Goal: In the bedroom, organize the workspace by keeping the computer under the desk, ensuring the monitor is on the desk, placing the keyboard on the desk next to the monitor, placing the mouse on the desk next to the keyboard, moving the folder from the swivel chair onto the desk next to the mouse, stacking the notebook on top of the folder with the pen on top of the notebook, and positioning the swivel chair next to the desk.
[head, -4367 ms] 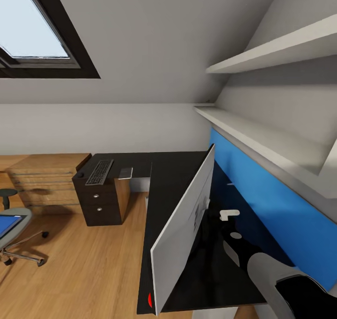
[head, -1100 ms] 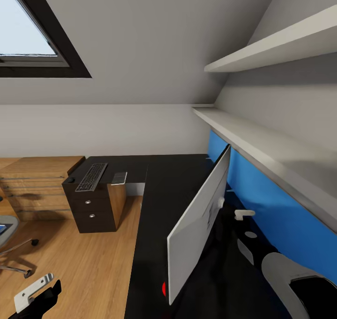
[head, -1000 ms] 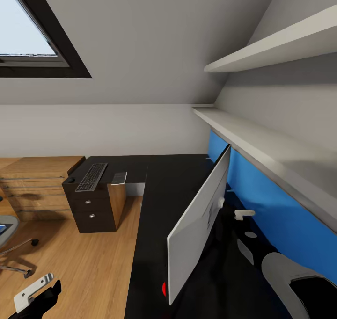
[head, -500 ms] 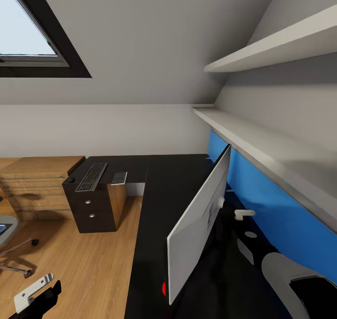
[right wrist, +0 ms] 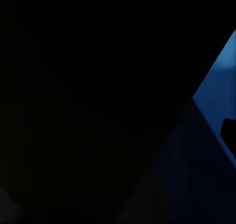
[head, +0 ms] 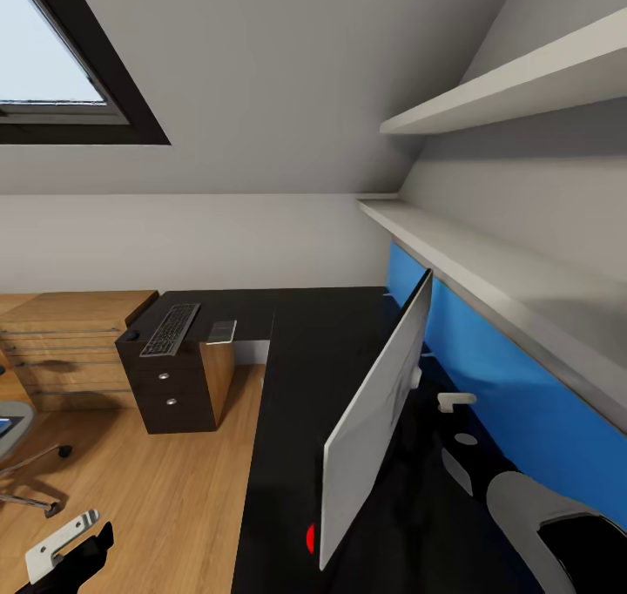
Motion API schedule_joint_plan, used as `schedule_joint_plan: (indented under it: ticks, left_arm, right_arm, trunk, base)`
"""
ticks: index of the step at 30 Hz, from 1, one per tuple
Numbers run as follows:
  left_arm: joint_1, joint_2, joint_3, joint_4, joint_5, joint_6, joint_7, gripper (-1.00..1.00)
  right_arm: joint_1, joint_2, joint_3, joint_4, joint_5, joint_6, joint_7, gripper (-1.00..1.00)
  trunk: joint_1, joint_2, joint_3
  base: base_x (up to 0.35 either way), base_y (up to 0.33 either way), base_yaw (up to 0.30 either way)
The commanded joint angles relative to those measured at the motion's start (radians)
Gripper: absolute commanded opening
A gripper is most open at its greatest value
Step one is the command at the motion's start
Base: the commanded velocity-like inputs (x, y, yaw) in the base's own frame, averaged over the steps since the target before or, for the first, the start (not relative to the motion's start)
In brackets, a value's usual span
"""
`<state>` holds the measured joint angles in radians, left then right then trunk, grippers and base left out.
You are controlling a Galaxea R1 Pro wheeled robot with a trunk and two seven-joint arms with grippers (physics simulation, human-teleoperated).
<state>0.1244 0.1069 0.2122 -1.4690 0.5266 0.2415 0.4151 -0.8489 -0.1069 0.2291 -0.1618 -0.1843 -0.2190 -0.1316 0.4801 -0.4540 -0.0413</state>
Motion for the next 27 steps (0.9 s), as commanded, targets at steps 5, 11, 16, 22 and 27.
schedule_joint_plan:
  ticks: [5, 11, 16, 22, 27]
  left_arm:
    - [0.0, 0.0, -0.001, -0.002, 0.007, 0.003, 0.005, 1.0]
    - [0.0, 0.0, -0.001, -0.002, 0.007, 0.002, 0.005, 1.0]
    - [0.0, 0.0, -0.001, -0.002, 0.007, 0.004, 0.005, 1.0]
    - [0.0, 0.0, -0.001, -0.002, 0.007, 0.004, 0.005, 1.0]
    - [0.0, 0.0, -0.001, -0.002, 0.007, 0.004, 0.005, 1.0]
  right_arm:
    - [-0.001, 0.0, 0.006, 0.001, -0.011, -0.004, -0.005, 1.0]
    - [-0.001, 0.0, 0.006, 0.001, -0.011, -0.004, -0.005, 1.0]
    - [-0.001, 0.0, 0.006, 0.001, -0.011, -0.005, -0.005, 1.0]
    - [-0.001, 0.0, 0.006, 0.001, -0.011, -0.005, -0.005, 1.0]
    - [-0.001, 0.0, 0.007, 0.001, -0.012, -0.005, -0.005, 1.0]
  trunk:
    - [0.001, -0.002, -0.002]
    - [0.001, -0.002, -0.002]
    - [0.001, -0.002, -0.002]
    - [0.001, -0.002, -0.002]
    - [0.001, -0.002, -0.002]
  base:
    - [0.0, 0.0, 0.0]
    - [-0.053, 0.0, 0.0]
    - [-0.311, 0.0, 0.0]
    - [-0.332, 0.0, 0.0]
    - [-0.335, 0.0, 0.0]
